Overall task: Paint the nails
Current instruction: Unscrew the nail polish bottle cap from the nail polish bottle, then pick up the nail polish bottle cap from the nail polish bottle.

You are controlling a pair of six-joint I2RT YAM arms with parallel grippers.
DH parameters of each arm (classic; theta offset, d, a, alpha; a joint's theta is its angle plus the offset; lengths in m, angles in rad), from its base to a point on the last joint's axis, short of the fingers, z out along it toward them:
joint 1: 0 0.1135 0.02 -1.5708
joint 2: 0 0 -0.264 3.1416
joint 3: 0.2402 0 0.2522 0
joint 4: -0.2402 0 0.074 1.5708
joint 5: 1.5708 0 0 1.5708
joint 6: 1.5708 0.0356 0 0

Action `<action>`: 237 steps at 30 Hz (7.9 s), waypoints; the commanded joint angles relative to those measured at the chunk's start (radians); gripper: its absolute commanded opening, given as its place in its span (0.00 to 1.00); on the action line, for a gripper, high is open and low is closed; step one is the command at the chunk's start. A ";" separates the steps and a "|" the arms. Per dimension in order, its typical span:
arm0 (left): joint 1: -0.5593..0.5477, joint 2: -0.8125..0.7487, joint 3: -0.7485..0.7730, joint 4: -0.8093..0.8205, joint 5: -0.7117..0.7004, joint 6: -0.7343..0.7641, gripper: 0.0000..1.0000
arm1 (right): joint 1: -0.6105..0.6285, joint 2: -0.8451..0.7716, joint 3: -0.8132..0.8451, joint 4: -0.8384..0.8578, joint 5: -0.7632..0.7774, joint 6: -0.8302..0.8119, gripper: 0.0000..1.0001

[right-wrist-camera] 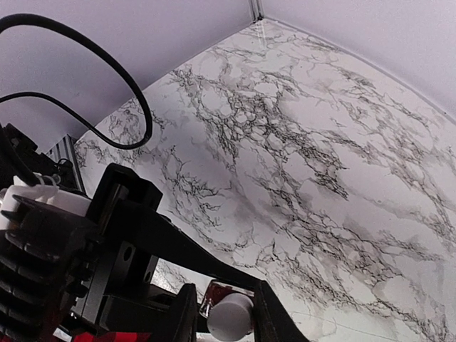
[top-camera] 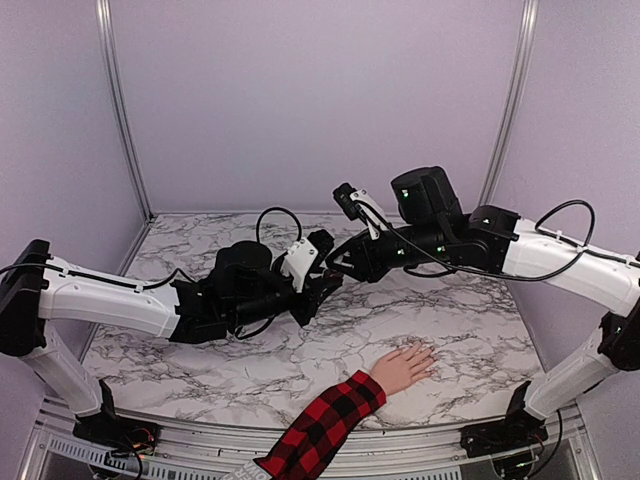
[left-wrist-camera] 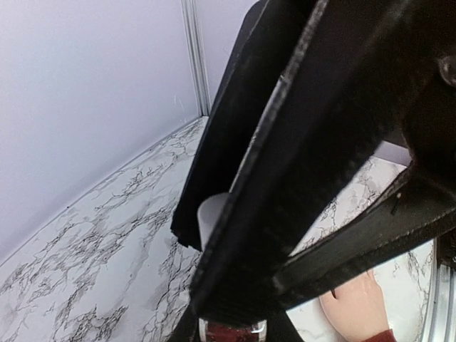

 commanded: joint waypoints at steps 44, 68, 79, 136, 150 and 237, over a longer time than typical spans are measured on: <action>0.010 -0.028 0.034 0.004 0.829 0.007 0.00 | -0.001 -0.112 0.060 -0.125 -0.462 -0.485 0.00; 0.010 -0.055 0.010 0.011 0.254 0.026 0.00 | -0.002 -0.109 0.007 -0.031 -0.166 -0.282 0.55; -0.007 0.004 0.046 0.049 0.023 -0.034 0.00 | -0.002 -0.145 -0.119 0.183 0.097 0.048 0.55; -0.016 -0.007 0.068 0.064 0.423 0.009 0.00 | 0.000 -0.156 -0.153 0.228 -0.193 -0.163 0.00; -0.011 -0.076 0.043 0.052 0.873 0.030 0.00 | -0.001 -0.210 -0.128 0.210 -0.530 -0.305 0.00; 0.028 -0.072 -0.017 -0.052 0.374 0.090 0.00 | -0.001 -0.183 -0.045 0.007 -0.304 -0.310 0.00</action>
